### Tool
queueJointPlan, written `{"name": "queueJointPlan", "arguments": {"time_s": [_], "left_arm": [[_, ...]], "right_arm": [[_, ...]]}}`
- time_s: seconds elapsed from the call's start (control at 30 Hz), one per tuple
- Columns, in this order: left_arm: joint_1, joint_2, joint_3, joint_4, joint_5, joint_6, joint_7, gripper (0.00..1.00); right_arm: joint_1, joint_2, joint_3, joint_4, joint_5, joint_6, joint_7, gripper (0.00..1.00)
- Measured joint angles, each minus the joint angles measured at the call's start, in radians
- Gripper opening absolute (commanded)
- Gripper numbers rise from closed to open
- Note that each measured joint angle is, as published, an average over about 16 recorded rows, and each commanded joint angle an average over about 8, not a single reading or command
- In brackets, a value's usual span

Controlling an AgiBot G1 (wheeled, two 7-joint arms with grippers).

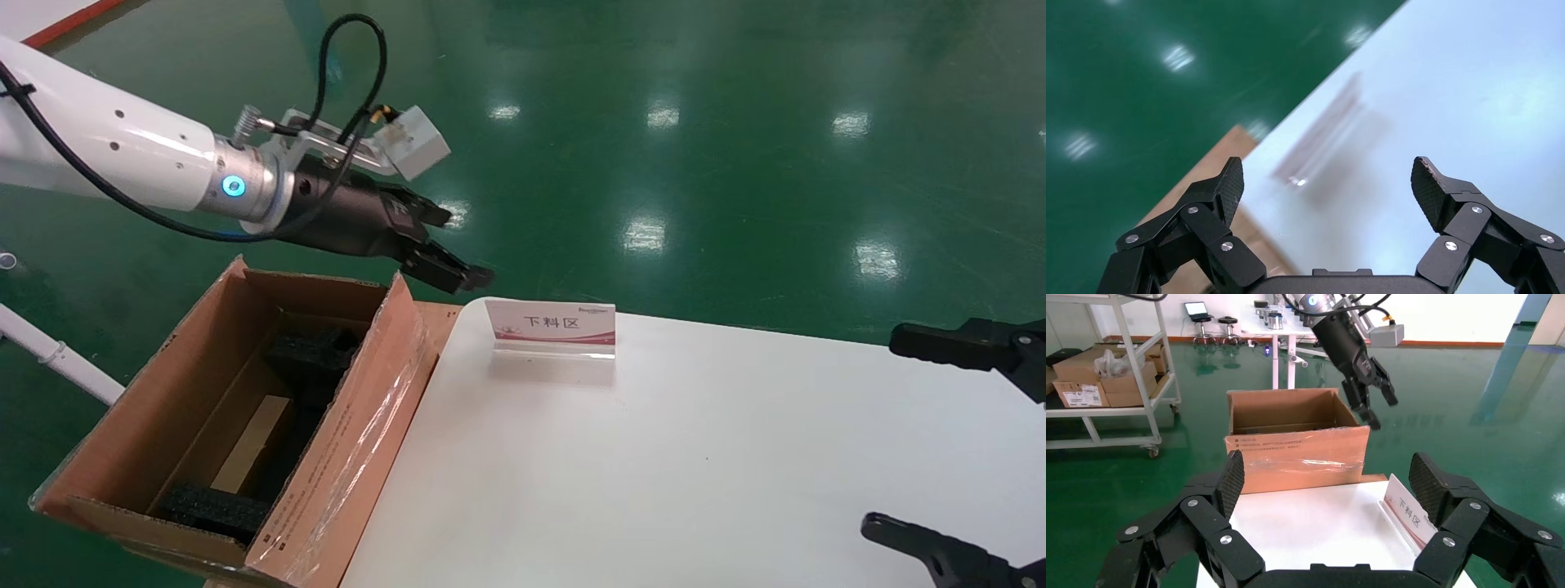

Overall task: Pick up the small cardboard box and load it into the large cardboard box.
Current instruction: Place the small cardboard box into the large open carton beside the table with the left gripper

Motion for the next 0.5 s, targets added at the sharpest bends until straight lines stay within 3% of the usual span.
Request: {"name": "queueJointPlan", "arguments": {"time_s": [0.5], "left_arm": [[0.294, -0.008, -0.375, -0.068, -0.157, 0.145, 0.186, 1.0]], "right_arm": [[0.0, 0.0, -0.001, 0.0, 0.001, 0.0, 0.0, 1.0]]}}
